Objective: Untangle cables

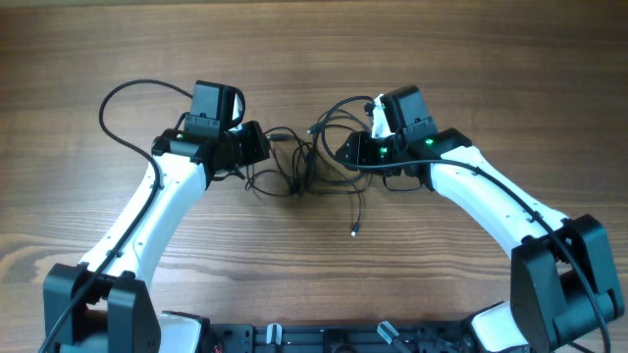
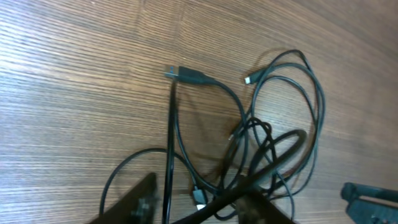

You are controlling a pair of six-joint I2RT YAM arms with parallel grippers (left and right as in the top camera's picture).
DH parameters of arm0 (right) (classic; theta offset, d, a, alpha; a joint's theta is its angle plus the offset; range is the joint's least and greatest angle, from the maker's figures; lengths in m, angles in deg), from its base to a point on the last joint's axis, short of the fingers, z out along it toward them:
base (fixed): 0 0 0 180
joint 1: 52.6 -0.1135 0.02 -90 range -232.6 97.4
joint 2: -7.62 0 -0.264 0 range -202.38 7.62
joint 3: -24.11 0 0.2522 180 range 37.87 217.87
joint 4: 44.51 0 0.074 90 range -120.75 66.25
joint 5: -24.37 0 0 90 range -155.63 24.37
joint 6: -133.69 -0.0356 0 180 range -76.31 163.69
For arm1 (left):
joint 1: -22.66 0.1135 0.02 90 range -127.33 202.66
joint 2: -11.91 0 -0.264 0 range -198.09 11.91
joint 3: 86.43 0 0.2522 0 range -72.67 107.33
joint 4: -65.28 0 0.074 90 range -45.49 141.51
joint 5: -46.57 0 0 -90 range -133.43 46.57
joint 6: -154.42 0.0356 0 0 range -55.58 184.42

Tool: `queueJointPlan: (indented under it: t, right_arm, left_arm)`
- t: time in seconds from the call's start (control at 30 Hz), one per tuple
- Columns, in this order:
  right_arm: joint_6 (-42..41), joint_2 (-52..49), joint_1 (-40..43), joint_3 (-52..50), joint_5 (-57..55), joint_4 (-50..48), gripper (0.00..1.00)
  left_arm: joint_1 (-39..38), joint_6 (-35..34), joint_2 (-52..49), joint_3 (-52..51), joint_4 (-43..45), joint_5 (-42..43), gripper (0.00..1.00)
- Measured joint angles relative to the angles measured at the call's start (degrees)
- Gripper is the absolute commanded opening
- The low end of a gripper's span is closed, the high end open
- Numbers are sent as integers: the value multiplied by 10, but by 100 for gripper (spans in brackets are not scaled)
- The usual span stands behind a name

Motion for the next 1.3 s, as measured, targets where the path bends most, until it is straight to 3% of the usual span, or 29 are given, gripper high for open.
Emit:
queueJointPlan:
  t: [0.07, 0.2, 0.33, 0.53, 0.73, 0.9, 1.0, 1.2, 1.3]
  right_arm:
    - [0, 0, 0, 0, 0, 0, 49]
    - [0, 0, 0, 0, 27, -20, 49]
    - [0, 0, -8, 0, 78, -62, 49]
    - [-5, -12, -81, 0, 59, -119, 43]
    - [-40, -64, -99, -1, 54, -179, 37]
    - [-64, -85, -100, -1, 48, -203, 27]
    - [-90, -107, -100, -1, 40, -216, 7]
    - [-108, -108, -100, -1, 49, -237, 4]
    - [-70, -107, -82, -1, 140, -235, 4]
  left_arm:
    - [0, 1, 0, 0, 5, 18, 25]
    - [-1, 16, 0, 0, 15, 62, 30]
    - [-1, 18, 0, 0, 15, 44, 29]
    - [-1, 20, 0, 0, -1, 30, 29]
    - [-1, 21, 0, 0, -5, 30, 29]
    - [-1, 23, 0, 0, -5, 30, 28]
    - [-1, 23, 0, 0, -5, 30, 28]
    - [-1, 23, 0, 0, -7, 30, 28]
    - [-1, 23, 0, 0, -14, 30, 28]
